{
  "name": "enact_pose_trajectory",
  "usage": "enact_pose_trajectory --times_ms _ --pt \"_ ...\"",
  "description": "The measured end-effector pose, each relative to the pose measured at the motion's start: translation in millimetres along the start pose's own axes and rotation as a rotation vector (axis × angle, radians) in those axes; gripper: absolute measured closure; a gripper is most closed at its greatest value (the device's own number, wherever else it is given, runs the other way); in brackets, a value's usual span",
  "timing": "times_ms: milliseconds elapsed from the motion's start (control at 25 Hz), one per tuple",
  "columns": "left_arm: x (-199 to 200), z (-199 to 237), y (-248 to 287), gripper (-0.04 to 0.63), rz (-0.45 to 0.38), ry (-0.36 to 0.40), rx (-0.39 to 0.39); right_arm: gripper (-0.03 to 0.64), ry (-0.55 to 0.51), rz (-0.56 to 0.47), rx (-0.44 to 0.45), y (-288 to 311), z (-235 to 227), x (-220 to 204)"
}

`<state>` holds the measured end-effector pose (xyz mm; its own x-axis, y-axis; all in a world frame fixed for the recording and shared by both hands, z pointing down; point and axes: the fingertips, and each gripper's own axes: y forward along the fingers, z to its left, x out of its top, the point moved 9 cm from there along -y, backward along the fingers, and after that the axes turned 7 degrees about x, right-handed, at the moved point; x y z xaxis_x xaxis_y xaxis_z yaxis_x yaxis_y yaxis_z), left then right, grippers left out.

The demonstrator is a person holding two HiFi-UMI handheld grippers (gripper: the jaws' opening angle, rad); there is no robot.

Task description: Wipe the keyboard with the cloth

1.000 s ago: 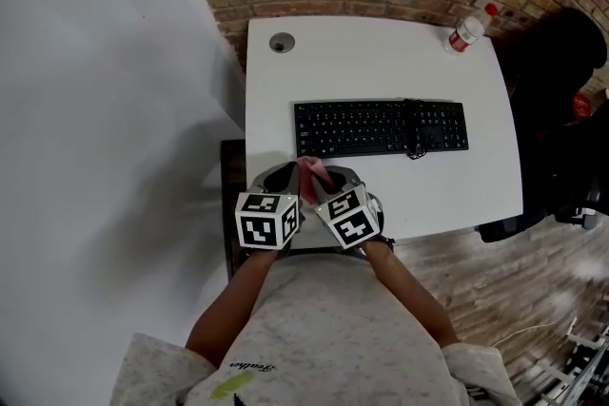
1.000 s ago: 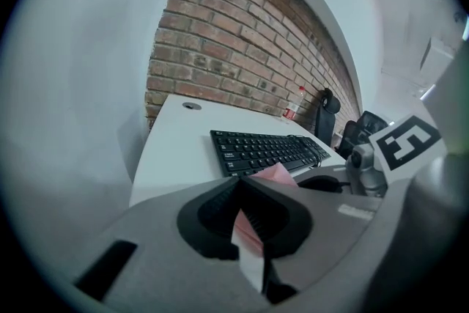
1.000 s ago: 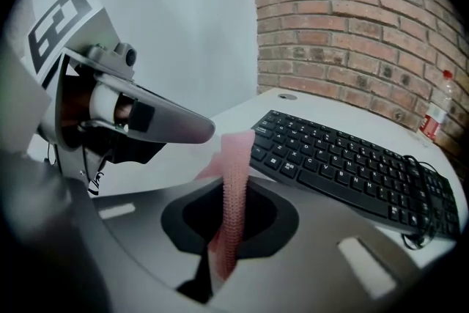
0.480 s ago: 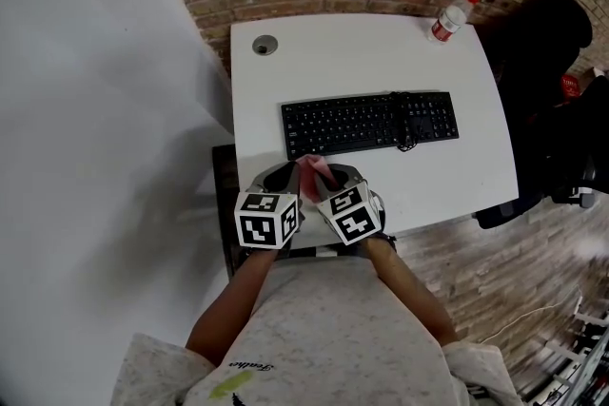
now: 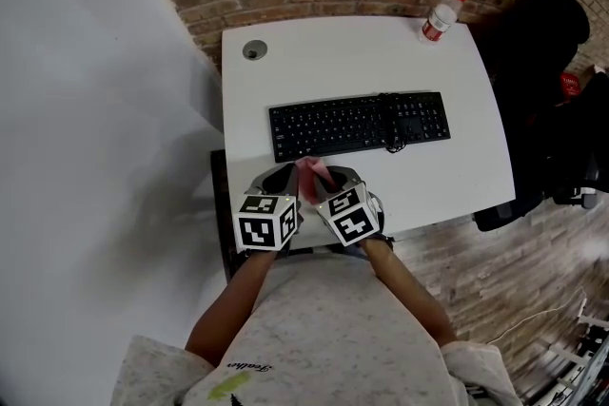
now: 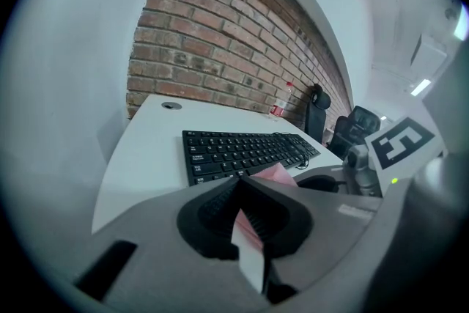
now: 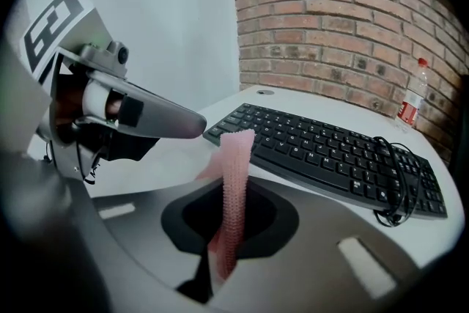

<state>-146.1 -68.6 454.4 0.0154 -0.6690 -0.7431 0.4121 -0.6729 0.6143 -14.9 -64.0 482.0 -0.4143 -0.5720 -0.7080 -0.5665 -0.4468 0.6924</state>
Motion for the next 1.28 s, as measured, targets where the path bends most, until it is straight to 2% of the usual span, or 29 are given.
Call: enact_pose_trajectory --times_ms 600,1280 --pt "8.2 -45.5 19.5 0.606 -0.005 0.008 0.012 0.594 0.011 -0.001 -0.004 -30.0 -40.8 -18.8" --pt "14.3 -104.0 52.1 0.606 0.011 0.035 -0.009 0.593 0.053 -0.016 -0.03 -66.9 -93.2 -46.6"
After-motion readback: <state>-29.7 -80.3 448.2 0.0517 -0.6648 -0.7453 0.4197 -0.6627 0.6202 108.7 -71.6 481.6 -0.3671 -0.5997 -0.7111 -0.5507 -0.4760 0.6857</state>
